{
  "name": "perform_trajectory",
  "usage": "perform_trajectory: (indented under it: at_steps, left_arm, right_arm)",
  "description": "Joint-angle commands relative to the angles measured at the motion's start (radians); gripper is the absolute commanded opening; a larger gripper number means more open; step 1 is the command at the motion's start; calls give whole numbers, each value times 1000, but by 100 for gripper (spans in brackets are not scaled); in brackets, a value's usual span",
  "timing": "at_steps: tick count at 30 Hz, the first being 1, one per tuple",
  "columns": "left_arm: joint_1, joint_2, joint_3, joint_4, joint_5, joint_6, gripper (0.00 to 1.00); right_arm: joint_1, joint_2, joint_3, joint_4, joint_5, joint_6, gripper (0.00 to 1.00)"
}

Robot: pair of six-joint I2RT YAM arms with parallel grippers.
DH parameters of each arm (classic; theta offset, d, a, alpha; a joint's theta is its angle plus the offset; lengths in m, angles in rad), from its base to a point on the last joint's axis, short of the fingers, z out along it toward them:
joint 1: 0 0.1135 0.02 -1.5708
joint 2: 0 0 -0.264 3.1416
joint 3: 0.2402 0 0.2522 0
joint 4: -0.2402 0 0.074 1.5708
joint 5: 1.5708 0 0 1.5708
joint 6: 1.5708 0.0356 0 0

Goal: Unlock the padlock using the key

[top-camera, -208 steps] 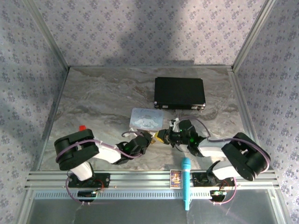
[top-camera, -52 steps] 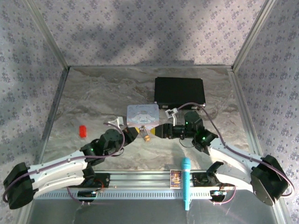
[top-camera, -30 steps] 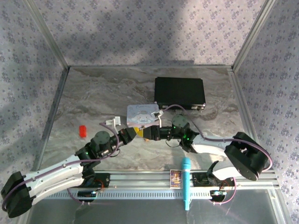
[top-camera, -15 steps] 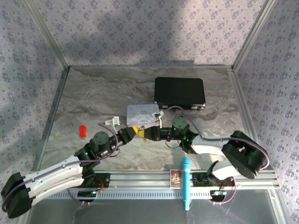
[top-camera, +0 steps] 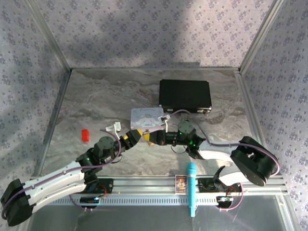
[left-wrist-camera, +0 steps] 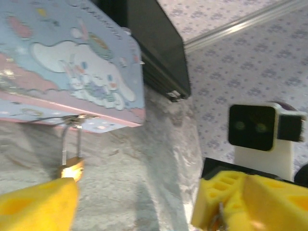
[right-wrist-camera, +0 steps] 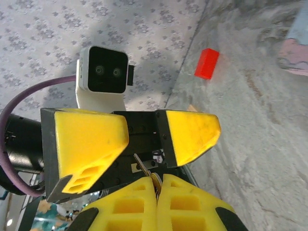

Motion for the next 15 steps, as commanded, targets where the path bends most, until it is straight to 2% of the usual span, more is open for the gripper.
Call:
perform_trajectory:
  at_steps: [1,5,7,8,11,15]
  left_arm:
    - [2,21,44,-115,-75,-20,93]
    - [-35,88,71,-155,-142,-15,85]
    - [-73,143,113,-214,-200,-4,71]
    - [-86,173,142,-255,-220,0,68]
    - [-129,278,192,-254,-257,31,65]
    - [-115,433,190,-83,-182,49,65]
  right_arm:
    - [-21,-29,-18,-144,92,-35,0]
    - [-29,-81,-24,-367,226,-65,0]
    - [-28,-124,-21,-491,289,-98,0]
    - [-27,-141,-20,-525,306,-111,0]
    - [-29,-201,-58,-565,348,-108,0]
    - [-44,-263,-100,-613,376,-88,0]
